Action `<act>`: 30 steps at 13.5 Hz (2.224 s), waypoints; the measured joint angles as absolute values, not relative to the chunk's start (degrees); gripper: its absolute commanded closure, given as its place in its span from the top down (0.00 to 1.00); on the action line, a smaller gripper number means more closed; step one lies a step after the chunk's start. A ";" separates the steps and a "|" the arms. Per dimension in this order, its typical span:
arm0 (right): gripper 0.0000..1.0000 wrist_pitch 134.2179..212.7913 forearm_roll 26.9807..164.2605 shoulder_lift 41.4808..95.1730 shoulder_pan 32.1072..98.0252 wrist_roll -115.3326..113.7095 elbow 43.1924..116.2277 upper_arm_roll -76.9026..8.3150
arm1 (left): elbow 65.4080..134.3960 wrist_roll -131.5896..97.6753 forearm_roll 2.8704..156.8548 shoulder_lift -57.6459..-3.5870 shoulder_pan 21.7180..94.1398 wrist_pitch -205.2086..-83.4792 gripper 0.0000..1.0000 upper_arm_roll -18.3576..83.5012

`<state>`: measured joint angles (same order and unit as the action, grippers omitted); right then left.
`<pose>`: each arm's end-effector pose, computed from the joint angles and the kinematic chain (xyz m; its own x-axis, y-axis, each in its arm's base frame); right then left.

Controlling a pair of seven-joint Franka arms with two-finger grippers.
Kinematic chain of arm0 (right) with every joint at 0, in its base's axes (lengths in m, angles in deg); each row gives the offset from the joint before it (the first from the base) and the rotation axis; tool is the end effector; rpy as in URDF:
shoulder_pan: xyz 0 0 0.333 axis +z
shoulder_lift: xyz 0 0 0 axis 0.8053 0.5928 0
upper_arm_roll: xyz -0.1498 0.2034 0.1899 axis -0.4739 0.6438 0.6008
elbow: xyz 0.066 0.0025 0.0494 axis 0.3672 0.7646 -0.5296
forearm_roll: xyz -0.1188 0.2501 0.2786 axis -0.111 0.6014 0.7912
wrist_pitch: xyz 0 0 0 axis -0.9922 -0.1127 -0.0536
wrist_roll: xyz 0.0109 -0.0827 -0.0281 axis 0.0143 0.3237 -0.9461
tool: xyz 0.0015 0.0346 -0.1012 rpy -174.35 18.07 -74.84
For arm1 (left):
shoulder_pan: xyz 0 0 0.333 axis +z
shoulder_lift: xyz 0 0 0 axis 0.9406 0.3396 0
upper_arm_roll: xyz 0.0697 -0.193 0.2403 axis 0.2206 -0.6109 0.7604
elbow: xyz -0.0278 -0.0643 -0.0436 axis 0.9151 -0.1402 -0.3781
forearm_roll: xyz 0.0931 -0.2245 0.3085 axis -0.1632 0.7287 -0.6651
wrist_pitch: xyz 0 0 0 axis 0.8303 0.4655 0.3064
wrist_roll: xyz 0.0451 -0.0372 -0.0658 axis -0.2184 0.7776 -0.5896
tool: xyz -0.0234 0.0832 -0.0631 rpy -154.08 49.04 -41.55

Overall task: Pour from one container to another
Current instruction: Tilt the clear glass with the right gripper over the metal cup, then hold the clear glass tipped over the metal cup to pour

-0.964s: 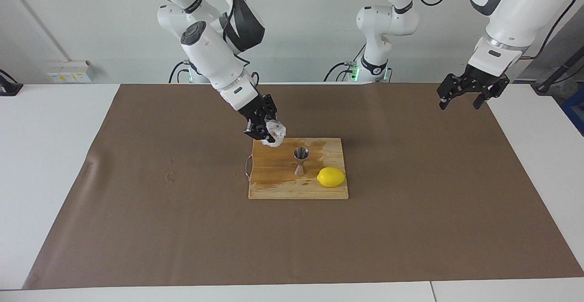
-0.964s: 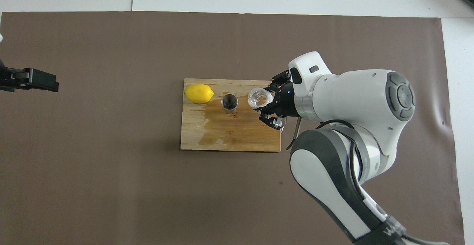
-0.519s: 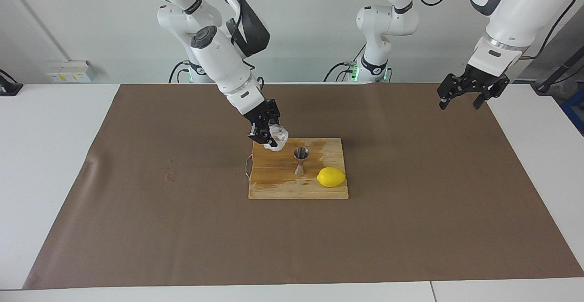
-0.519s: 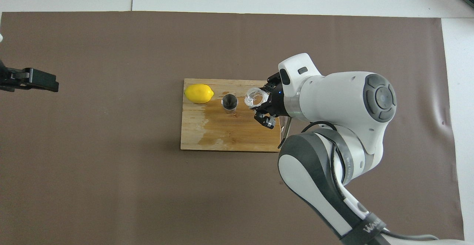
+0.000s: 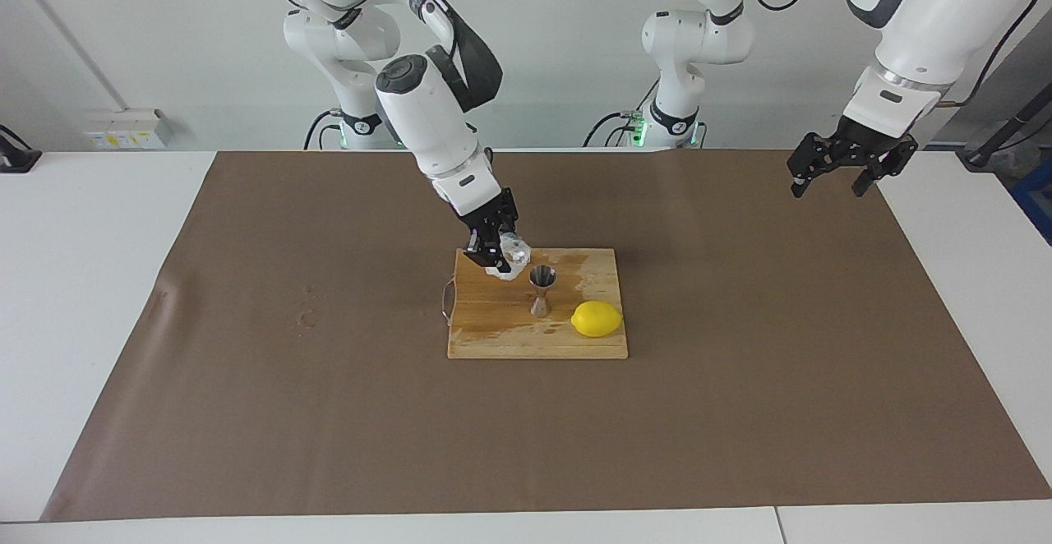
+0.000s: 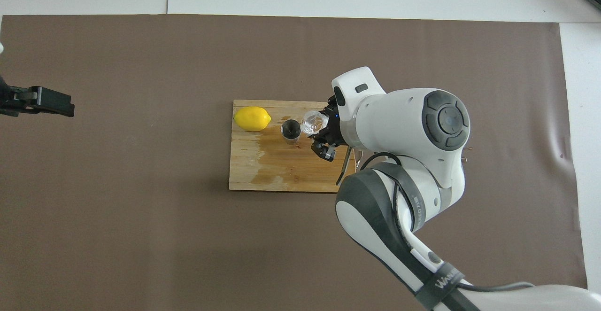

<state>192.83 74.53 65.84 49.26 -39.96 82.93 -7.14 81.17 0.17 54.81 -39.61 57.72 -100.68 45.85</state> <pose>0.5619 0.2999 0.4531 0.3124 0.8601 0.4033 0.9329 -0.3579 0.0407 0.5667 -0.0226 0.6194 0.9961 -0.0673 0.0573 -0.0673 -0.9977 -0.0015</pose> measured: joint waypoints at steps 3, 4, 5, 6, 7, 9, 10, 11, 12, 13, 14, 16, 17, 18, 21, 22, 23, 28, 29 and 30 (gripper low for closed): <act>0.14 192.70 73.26 65.94 49.68 -39.48 82.86 -7.05 | 81.17 0.17 54.81 -39.61 57.72 -100.68 1.00 45.85; 0.13 192.55 72.61 65.94 49.71 -39.39 82.86 -7.04 | 81.17 0.17 54.81 -39.61 57.72 -100.68 1.00 45.85; 0.13 192.44 72.31 65.95 49.74 -39.37 82.86 -6.99 | 81.17 0.17 54.81 -39.61 57.72 -100.68 1.00 45.85; 0.13 192.41 71.99 65.96 49.78 -39.37 82.86 -6.81 | 81.17 0.17 54.81 -39.61 57.72 -100.68 1.00 45.85; 0.13 192.40 71.35 65.96 49.82 -39.21 82.86 -6.56 | 81.17 0.17 54.81 -39.61 57.72 -100.68 1.00 45.85; 0.13 192.39 69.83 65.96 49.92 -37.88 82.86 -6.23 | 81.17 0.17 54.81 -39.61 57.72 -100.68 1.00 45.85; 0.11 192.38 69.34 65.96 50.00 -37.55 82.86 -6.21 | 81.17 0.16 54.81 -39.61 57.72 -100.68 1.00 45.85; 0.10 192.31 68.87 65.97 50.06 -37.37 82.86 -6.21 | 81.17 0.16 54.81 -39.61 57.72 -100.68 1.00 45.85; 0.08 192.17 67.99 66.02 50.16 -37.11 82.85 -6.20 | 81.17 0.16 54.81 -39.61 57.72 -100.68 1.00 45.85; 0.06 191.93 66.66 66.16 50.35 -36.65 82.85 -6.16 | 81.17 0.16 54.81 -39.61 57.72 -100.68 1.00 45.85; 0.05 191.64 65.28 66.38 50.51 -35.92 82.85 -6.04 | 81.17 0.16 54.81 -39.61 57.72 -100.68 1.00 45.85; 0.05 191.09 64.36 66.59 50.79 -35.52 82.62 -5.95 | 81.17 0.16 54.81 -39.61 57.72 -100.68 1.00 45.85; 0.05 190.71 64.24 66.59 50.84 -35.51 82.28 -5.94 | 81.17 0.16 54.81 -39.61 57.72 -100.68 1.00 45.85; 0.04 190.28 64.01 66.61 50.84 -35.51 81.90 -5.94 | 81.17 0.16 54.81 -39.61 57.72 -100.68 1.00 45.85; 0.03 189.99 63.39 66.87 50.86 -35.50 81.23 -5.94 | 81.17 0.16 54.81 -39.61 57.72 -100.68 1.00 45.85; 0.03 189.85 62.90 67.07 50.89 -35.43 80.93 -5.92 | 81.17 0.16 54.81 -39.61 57.72 -100.68 1.00 45.85; 0.03 189.28 61.80 67.61 50.94 -34.66 80.17 -5.74 | 81.17 0.16 54.81 -39.61 57.72 -100.68 1.00 45.85; 0.02 185.92 54.30 72.58 51.18 -29.11 74.91 -3.55 | 81.17 0.16 54.81 -39.61 57.72 -100.68 1.00 45.85; 0.02 184.82 53.97 72.88 51.20 -29.10 74.54 -3.26 | 81.17 0.16 54.81 -39.61 57.72 -100.68 1.00 45.85; 0.02 184.03 53.68 72.94 51.20 -29.10 74.38 -3.03 | 81.17 0.16 54.81 -39.61 57.72 -100.68 1.00 45.85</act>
<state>184.03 53.68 72.94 51.20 -29.10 74.38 -3.03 81.17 0.16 54.81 -39.61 57.72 -100.68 45.85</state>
